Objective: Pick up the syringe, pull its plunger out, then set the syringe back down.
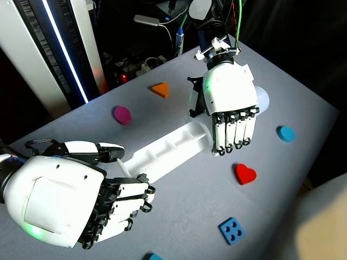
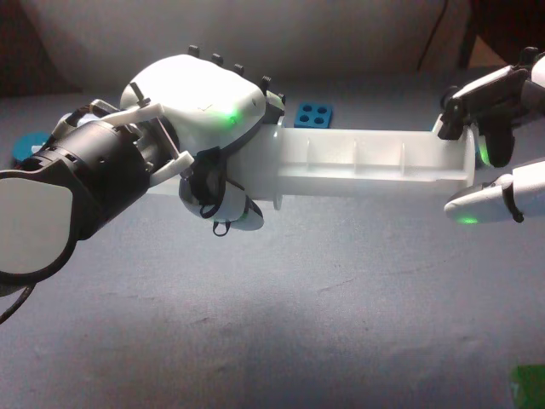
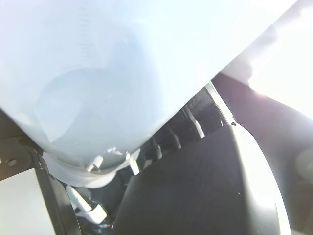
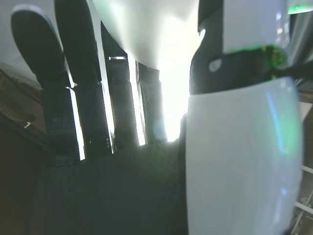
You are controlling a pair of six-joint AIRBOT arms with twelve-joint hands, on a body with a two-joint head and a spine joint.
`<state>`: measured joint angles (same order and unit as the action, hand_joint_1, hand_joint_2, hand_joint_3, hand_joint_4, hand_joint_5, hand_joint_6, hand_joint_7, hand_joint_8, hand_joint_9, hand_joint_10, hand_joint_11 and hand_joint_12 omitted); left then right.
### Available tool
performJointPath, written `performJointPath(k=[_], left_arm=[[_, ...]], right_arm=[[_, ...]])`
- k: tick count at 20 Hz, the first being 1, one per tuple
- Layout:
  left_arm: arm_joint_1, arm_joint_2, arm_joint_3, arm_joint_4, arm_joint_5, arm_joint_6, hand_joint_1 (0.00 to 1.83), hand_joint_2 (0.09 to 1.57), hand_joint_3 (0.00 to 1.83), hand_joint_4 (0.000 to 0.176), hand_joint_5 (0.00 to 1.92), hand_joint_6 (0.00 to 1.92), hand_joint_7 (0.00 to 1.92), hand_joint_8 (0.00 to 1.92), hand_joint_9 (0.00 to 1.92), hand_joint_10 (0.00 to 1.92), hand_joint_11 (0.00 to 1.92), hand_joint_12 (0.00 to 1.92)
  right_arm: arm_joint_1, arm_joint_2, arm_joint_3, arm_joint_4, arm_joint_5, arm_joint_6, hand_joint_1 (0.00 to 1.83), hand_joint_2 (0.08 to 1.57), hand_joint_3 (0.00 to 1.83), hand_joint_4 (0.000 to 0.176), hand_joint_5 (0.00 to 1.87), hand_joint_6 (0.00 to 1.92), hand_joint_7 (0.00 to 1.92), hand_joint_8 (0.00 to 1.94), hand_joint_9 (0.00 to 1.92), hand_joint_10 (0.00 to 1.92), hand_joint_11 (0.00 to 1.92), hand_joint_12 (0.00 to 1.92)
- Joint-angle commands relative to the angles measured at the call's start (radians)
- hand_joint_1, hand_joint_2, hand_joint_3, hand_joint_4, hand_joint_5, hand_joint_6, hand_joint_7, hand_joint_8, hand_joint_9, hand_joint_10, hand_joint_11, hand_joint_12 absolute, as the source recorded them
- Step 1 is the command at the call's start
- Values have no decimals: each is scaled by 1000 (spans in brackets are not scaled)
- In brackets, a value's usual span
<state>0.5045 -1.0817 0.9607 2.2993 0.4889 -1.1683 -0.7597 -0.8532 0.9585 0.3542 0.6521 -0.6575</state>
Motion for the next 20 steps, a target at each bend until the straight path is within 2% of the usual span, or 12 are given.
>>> performJointPath(k=[1,2,3,4,6,7,10,12,14,18,19,20], left_arm=[[-10,10,6,36,72,17,1472,1115,3,0,842,936,982,974,941,1177,798,1524],[-10,10,6,36,72,17,1491,1114,3,0,842,928,979,969,945,1155,781,1575],[-10,10,5,36,72,17,1494,1114,2,0,840,927,975,972,947,1146,786,1585],[-9,10,5,36,72,17,1402,1124,2,0,832,979,981,1007,932,1253,825,1392],[-9,10,3,36,72,17,1379,1132,0,0,815,1004,985,1022,913,1292,856,1291],[-9,10,2,36,72,17,1472,1116,2,0,832,935,983,976,929,1177,818,1520],[-9,10,1,36,72,17,1380,1123,0,0,845,1002,1005,980,916,1276,858,1314],[-8,11,0,36,72,17,1380,1123,1,0,829,1004,1004,968,932,1273,853,1293],[-5,11,2,36,72,17,1373,1145,2,0,761,1102,969,1023,897,1312,810,1317],[14,6,16,9,72,14,1379,1127,0,0,824,1025,985,988,933,1271,881,1300],[20,4,18,9,73,14,1471,1119,4,0,820,966,971,975,941,1174,805,1537],[30,0,22,9,78,14,1494,1106,0,0,816,962,1007,928,991,1089,822,1545]], right_arm=[[10,17,14,50,159,7,1112,1143,0,0,715,562,840,545,821,451,666,1157],[10,17,14,50,159,7,1085,1107,0,0,729,207,846,222,789,305,606,1119],[10,17,13,50,159,7,1057,1081,0,0,661,54,759,63,745,178,527,1074],[10,17,12,49,158,7,1036,1071,0,0,599,11,718,14,739,95,472,1044],[10,17,9,40,157,8,966,1058,0,0,484,0,578,0,666,34,338,984],[10,17,7,37,156,8,878,1066,2,0,419,0,479,0,582,7,269,958],[9,17,-1,27,150,9,726,999,0,0,179,0,251,0,304,0,19,881],[7,17,-9,13,149,10,585,963,0,0,80,2,118,5,135,4,0,510],[4,20,-23,-6,149,9,440,948,0,0,27,0,29,1,37,0,0,313],[71,45,-93,-18,87,-60,194,965,8,0,0,0,0,0,11,2,0,282],[92,49,-111,-18,75,-89,190,953,2,0,0,0,0,0,11,2,0,283],[117,51,-132,-18,64,-133,189,948,0,0,0,0,0,0,11,2,0,283]])
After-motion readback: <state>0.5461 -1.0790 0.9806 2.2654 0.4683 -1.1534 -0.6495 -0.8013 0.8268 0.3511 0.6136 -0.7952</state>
